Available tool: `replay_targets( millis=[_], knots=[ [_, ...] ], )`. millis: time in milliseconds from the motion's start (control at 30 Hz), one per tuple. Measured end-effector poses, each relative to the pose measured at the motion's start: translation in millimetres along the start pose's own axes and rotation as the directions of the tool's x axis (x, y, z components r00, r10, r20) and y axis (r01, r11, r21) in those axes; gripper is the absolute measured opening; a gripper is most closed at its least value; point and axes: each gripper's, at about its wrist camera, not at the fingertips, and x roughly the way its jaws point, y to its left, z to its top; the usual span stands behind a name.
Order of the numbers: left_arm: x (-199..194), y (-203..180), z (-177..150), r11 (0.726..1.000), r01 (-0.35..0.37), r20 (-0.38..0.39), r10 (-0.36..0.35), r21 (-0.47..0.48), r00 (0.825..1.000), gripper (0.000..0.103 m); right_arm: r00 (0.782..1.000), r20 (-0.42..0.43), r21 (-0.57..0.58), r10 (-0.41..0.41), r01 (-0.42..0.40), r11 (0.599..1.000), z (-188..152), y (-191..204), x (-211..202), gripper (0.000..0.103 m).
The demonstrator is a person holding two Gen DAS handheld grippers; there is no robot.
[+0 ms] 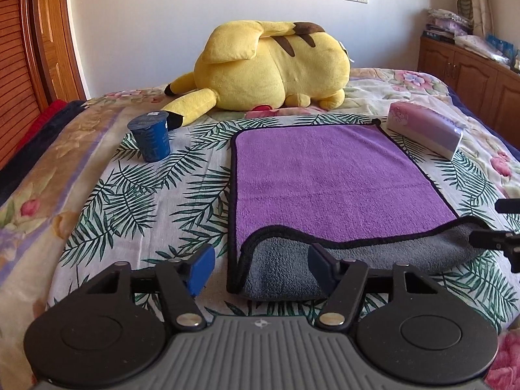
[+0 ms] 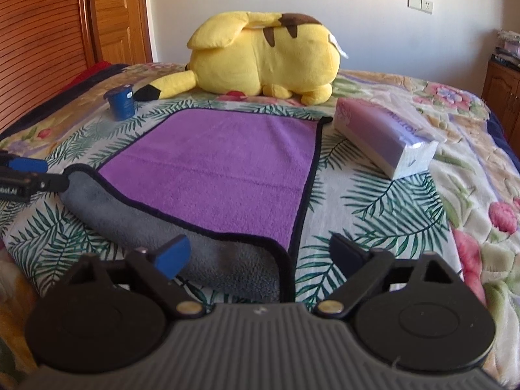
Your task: Fold towel
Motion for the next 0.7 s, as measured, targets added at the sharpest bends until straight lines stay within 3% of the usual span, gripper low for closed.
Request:
replay_targets(
  millis=[367,700],
  knots=[
    [14.5,8.4,4.6,1.0,0.016,0.002,-0.016,-0.016,1.0,0.035,0.999,-0.045,0.023,0.017,-0.016,1.0,-2.8,-6.4,12.0,0.088],
    [26.1,9.1,-2.6,1.0,0.026,-0.04,-0.026,-0.015,0.999,0.021,0.996,-0.08,0.045,0.043,-0.039,0.998,-3.4,-11.3,21.7,0.081]
  ],
)
